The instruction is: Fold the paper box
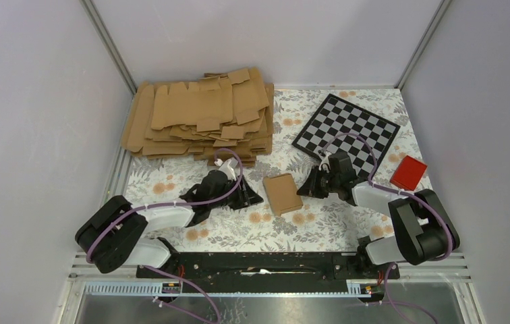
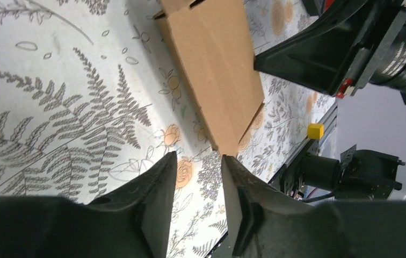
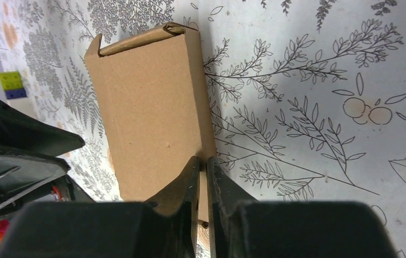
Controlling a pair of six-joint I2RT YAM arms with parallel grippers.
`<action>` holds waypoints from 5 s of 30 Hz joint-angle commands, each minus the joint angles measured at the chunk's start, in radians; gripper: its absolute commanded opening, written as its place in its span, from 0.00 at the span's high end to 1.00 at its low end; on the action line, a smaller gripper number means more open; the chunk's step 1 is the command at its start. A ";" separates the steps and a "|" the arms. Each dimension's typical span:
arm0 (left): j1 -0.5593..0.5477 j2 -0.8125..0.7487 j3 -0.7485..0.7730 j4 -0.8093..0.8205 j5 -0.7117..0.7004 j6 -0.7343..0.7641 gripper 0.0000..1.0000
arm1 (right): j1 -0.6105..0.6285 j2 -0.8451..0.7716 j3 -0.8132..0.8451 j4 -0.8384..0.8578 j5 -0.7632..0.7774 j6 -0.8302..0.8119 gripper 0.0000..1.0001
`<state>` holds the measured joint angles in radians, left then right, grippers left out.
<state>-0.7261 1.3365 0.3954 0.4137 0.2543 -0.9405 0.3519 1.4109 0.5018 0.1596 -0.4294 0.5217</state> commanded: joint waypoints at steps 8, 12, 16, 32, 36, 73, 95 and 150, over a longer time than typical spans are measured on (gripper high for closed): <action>0.004 0.087 0.000 0.083 0.000 -0.047 0.74 | -0.135 0.116 -0.056 0.059 -0.221 0.054 1.00; -0.004 0.172 0.016 0.118 0.000 -0.075 0.83 | -0.142 0.145 -0.051 0.058 -0.222 0.040 1.00; -0.053 0.257 0.089 0.124 -0.038 -0.064 0.86 | -0.141 0.155 -0.045 0.058 -0.229 0.038 1.00; -0.116 0.449 0.311 0.187 -0.001 0.009 0.89 | -0.128 0.087 0.023 -0.047 -0.187 -0.019 1.00; -0.141 0.447 0.397 0.066 0.001 0.106 0.88 | -0.027 0.036 0.118 -0.231 0.008 -0.103 1.00; -0.122 0.298 0.387 -0.197 -0.136 0.265 0.80 | 0.205 0.018 0.239 -0.494 0.330 -0.194 1.00; -0.089 0.299 0.346 0.045 0.036 0.265 0.71 | 0.222 -0.022 0.296 -0.378 0.312 -0.123 0.77; -0.077 0.283 0.325 -0.018 0.083 0.193 0.73 | 0.235 -0.597 -0.018 -0.468 0.274 0.138 0.22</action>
<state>-0.8417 1.6913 0.7563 0.3618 0.3748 -0.7219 0.5907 0.8688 0.4664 -0.2295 -0.2199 0.6525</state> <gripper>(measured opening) 0.268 0.759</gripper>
